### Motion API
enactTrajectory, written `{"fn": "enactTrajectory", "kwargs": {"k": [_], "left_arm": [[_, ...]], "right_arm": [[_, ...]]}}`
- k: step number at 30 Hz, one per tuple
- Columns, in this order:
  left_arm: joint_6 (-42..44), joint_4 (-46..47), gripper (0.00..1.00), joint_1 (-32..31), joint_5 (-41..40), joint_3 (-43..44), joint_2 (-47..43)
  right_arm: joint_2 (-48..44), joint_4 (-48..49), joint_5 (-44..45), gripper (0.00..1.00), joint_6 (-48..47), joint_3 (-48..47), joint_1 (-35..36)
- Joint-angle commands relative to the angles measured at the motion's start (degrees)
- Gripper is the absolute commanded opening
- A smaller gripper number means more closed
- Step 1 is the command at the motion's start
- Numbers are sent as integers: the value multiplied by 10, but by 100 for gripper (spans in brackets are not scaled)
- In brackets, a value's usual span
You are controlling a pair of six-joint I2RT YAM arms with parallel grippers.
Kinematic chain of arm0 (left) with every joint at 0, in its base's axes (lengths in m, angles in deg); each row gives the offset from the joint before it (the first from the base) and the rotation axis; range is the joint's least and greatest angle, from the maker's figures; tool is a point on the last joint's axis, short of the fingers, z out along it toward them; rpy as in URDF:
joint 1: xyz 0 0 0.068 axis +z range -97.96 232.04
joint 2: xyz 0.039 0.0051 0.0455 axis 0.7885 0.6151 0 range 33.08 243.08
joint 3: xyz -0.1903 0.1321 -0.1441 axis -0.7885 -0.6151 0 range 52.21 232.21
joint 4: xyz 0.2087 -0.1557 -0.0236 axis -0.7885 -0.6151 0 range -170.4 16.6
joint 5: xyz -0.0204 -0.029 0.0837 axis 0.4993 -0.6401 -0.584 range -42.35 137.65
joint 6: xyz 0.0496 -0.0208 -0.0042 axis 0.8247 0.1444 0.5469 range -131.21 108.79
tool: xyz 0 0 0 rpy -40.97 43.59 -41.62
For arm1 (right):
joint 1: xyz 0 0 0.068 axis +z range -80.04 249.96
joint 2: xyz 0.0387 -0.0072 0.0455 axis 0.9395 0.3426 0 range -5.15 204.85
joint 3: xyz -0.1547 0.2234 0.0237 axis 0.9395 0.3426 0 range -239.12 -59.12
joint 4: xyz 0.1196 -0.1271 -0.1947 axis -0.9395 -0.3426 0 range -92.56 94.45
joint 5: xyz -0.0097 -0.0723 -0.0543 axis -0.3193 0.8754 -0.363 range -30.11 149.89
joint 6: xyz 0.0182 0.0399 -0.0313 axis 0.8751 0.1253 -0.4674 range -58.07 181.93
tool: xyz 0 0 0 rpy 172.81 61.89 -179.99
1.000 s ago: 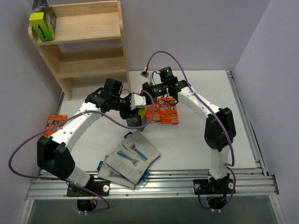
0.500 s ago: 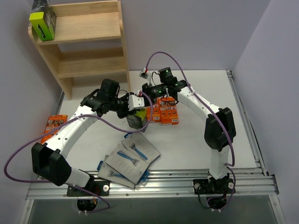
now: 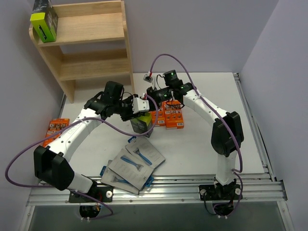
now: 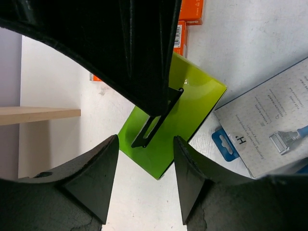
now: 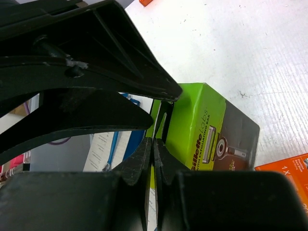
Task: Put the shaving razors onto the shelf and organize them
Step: Grab a shaving razor with the right arm
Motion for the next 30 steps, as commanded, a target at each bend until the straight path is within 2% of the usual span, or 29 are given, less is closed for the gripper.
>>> {"fn": "enactTrajectory", "kwargs": {"k": [1,2,4,6,17,21,30], "left_arm": [[12,34,58,-3,6,23,16],[10,34,59,-3,11,23,19],[9,36,78,-4,19,26,28],[6,39,88,-4,26,27,35],[24,-18,89,-23,70,31,64],[30,-69,89,-30,69,60,89],[27,-99,89,-32,75,59,88]], "right_arm": [[-48,2,-50,0,-10,-6,7],[-47,1,-50,0,-10,-6,7],[-47,0,-53,0,-10,-6,7],[-45,-1,-55,0,-10,-6,7],[-40,-3,-63,0,-24,-17,-1],[-40,-7,-63,0,-28,-17,-1],[-51,-9,-69,0,-34,-13,-16]]}}
